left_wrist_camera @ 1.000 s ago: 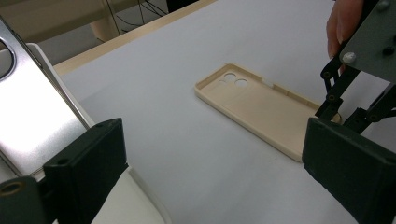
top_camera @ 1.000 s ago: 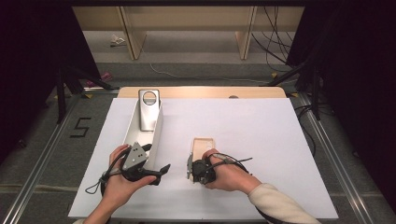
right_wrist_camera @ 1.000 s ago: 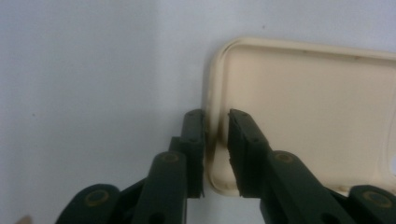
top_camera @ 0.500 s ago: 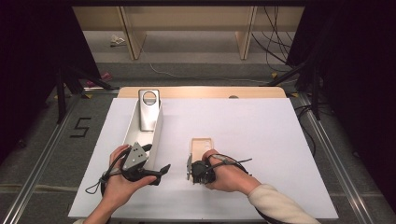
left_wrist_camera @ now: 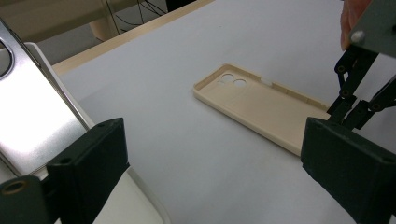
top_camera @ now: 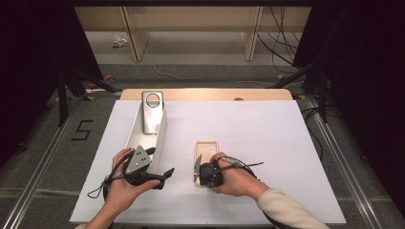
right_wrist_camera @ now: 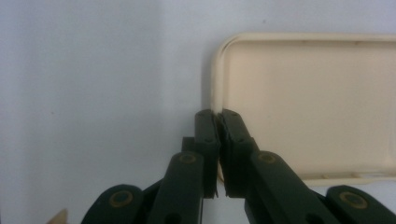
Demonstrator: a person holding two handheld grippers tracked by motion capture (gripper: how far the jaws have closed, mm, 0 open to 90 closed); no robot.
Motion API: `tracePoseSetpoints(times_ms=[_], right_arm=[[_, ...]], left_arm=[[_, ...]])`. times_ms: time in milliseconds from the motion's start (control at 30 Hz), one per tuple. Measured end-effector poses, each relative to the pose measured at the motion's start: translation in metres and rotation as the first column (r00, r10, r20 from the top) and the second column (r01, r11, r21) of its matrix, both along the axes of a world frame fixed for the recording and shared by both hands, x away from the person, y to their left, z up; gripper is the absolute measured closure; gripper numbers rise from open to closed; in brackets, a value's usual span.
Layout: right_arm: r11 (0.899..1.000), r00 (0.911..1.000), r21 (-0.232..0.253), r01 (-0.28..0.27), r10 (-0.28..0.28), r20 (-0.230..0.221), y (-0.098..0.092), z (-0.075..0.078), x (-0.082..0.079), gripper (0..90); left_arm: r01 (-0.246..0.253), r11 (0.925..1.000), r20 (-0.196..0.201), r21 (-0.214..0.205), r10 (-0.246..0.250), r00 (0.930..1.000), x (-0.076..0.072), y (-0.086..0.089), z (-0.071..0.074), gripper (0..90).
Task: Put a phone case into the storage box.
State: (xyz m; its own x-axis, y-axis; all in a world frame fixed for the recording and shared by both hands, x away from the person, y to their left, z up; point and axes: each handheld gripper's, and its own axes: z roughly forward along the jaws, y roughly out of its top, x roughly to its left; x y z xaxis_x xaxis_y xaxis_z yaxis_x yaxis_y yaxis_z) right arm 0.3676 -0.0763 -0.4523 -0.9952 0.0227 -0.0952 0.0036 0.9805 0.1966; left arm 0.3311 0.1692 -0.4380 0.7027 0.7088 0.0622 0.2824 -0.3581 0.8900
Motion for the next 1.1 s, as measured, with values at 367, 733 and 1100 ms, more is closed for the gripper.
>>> tracePoseSetpoints(times_ms=[367, 733, 1100], right_arm=[[0.975, 0.9984, 0.215, 0.055, -0.057, 0.003, -0.036, 0.014, 0.006, 87.2], [0.937, 0.9982, 0.346, 0.053, -0.06, 0.008, -0.062, 0.018, 0.006, 87.5], [0.914, 0.997, 0.402, 0.047, -0.067, 0.037, -0.076, 0.02, 0.0, 87.6]], left_arm=[[0.0, 1.0, -0.002, -0.01, 0.0, 1.0, 0.0, 0.0, 0.0, 7.0], [0.0, 0.9999, 0.0, -0.014, 0.0, 1.0, 0.0, 0.0, 0.0, 7.5], [0.0, 0.9992, 0.009, -0.04, 0.0, 1.0, 0.001, -0.005, 0.008, 11.2]])
